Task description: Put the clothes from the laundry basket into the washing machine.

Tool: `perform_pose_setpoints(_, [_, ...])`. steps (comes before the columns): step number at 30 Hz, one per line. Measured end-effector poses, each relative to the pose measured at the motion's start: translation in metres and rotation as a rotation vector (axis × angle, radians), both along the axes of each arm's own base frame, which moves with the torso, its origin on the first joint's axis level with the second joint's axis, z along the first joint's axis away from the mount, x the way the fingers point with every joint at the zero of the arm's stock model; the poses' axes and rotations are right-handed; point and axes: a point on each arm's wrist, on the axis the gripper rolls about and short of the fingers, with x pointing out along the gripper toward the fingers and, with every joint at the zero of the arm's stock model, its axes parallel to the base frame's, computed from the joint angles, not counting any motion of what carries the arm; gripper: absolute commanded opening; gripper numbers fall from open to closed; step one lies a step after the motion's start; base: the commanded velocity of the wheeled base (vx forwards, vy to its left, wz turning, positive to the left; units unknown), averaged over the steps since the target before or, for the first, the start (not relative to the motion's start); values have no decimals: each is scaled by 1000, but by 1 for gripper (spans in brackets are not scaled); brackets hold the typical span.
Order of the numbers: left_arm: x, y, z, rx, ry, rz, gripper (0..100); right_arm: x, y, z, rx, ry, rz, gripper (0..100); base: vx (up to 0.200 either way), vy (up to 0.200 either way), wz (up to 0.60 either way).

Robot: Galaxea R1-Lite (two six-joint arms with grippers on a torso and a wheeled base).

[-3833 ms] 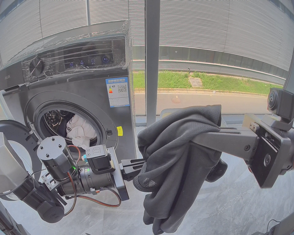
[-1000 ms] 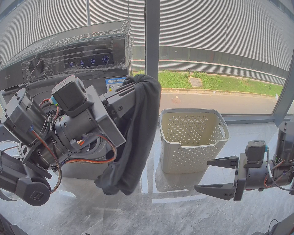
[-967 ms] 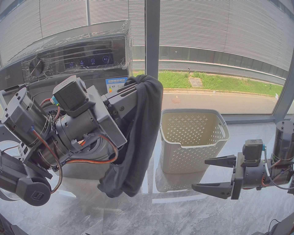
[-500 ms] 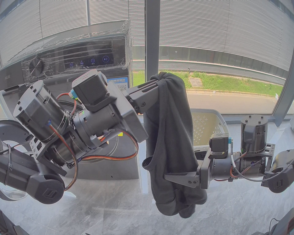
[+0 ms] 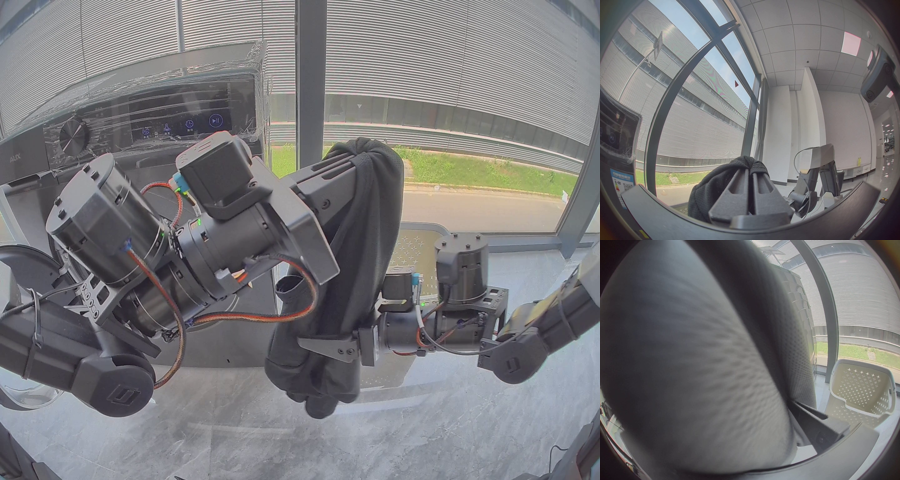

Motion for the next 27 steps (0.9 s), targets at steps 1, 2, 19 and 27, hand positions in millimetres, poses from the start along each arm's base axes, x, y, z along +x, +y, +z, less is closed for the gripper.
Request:
perform_pose_setpoints(1, [0,-1,0,-2,0,0,0,4,3,-2,2,-2,2,100,0,0,0])
perform_pose_setpoints(2, [0,-1,1,-3,0,0,0,8,7,-4,4,-4,4,100,0,0,0])
perform_pose_setpoints(19, [0,-2,3,-12,-5,2,0,42,30,-39,42,-5,-11,0,0,0,0])
perform_pose_setpoints(27, [2,-2,3,-14,0,14,0,43,30,-40,47,-11,-13,0,0,0,0])
